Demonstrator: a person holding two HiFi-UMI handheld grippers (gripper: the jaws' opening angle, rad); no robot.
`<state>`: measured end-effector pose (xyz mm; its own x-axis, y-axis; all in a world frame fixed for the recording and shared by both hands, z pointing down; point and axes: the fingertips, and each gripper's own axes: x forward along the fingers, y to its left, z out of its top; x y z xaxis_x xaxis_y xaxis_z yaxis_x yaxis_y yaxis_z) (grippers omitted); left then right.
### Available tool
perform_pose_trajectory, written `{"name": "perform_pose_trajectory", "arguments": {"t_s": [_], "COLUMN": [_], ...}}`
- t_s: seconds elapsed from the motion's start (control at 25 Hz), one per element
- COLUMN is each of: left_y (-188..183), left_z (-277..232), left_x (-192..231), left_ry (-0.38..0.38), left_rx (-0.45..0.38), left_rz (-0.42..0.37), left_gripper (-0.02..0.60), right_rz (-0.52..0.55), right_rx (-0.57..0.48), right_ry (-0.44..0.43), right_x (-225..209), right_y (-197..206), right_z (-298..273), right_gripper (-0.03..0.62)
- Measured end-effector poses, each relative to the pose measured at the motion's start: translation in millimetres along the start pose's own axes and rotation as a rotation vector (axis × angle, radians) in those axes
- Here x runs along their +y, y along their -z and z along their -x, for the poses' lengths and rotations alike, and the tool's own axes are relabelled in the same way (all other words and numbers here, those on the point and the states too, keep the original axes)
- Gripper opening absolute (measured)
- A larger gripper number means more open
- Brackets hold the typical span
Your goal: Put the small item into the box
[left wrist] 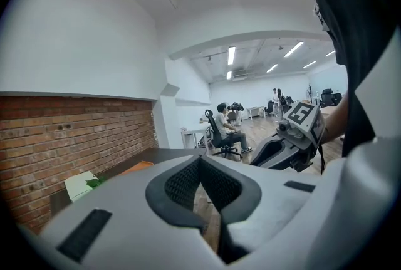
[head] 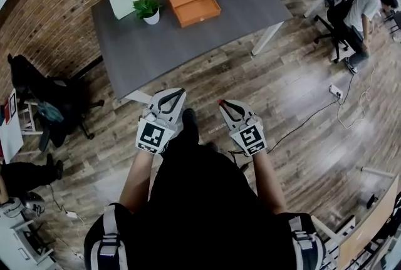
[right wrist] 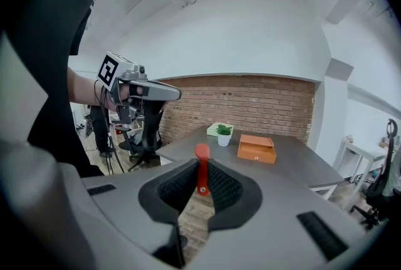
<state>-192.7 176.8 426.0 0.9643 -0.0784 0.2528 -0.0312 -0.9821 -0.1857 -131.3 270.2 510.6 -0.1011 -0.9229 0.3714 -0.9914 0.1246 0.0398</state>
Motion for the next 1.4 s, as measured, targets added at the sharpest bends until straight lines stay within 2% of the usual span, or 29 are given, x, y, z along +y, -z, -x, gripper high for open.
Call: {"name": "perform_pose_trajectory", "arguments": {"t_s": [0.28, 0.52, 0.76, 0.96, 1.2, 1.4], "left_y": [5, 6, 15, 34, 47, 52], "left_z": [-39, -73, -100, -114, -119, -121], "left_x": [78, 123, 157, 186, 221, 233], "left_ry": [0.014, 0.061, 0.106, 0.135, 0.127, 0.118], "left_rx": [-0.010, -0.009, -0.006, 0.018, 0.032, 0.036], "left_rz": [0.012, 0.013, 0.010, 0.049, 0.063, 0.087], "left_gripper": [0.021, 0.021, 0.021, 0.021, 0.021, 0.021], "right_rz": [0.019, 0.006, -0.004, -0.008, 0.017, 0.018], "right_rx": [0.009, 0.011, 0.027, 0.015, 0.013, 0.017], "right_ry": [0.023, 0.051, 0.069, 0.087, 0.068, 0.051], "right_x": [-40, -70, -87, -104, -110, -109], "right_y": [-31, -50, -56, -70, -86, -90], "right_z": [-63, -107, -144, -174, -211, -222], "right_gripper": [0.063, 0.063, 0.063, 0.063, 0.063, 0.063]}}
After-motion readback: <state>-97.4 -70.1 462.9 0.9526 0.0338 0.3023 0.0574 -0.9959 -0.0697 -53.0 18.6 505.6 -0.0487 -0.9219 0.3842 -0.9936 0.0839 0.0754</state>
